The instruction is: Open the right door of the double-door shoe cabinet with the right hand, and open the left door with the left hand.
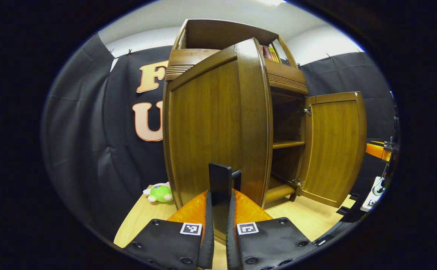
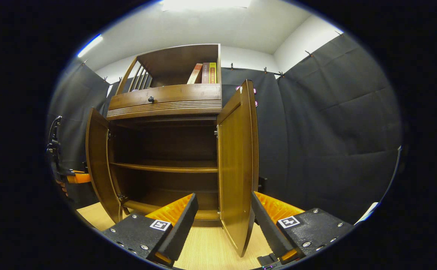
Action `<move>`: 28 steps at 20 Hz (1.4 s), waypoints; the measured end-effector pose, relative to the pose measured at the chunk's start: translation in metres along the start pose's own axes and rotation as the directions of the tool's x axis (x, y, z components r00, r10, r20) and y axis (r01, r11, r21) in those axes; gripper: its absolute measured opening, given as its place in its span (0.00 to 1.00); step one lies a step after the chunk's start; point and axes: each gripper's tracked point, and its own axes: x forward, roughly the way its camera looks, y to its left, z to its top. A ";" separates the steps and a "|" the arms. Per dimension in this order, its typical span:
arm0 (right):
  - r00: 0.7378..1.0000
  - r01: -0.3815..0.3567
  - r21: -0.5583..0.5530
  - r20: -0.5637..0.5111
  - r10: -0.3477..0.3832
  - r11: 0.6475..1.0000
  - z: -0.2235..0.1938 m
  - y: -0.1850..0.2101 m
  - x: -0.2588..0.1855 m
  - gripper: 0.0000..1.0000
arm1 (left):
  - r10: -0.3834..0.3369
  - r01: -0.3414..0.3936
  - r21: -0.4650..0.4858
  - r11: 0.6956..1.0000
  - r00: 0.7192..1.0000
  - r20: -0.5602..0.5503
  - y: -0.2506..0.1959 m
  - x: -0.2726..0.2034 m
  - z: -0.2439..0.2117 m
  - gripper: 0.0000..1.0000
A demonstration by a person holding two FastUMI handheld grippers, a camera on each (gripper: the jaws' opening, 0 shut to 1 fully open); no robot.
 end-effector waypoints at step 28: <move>0.994 -0.109 0.016 -0.019 0.110 0.994 -0.002 0.049 0.019 0.99 | 0.246 -0.244 -0.070 0.967 0.969 0.020 0.122 -0.067 0.007 0.13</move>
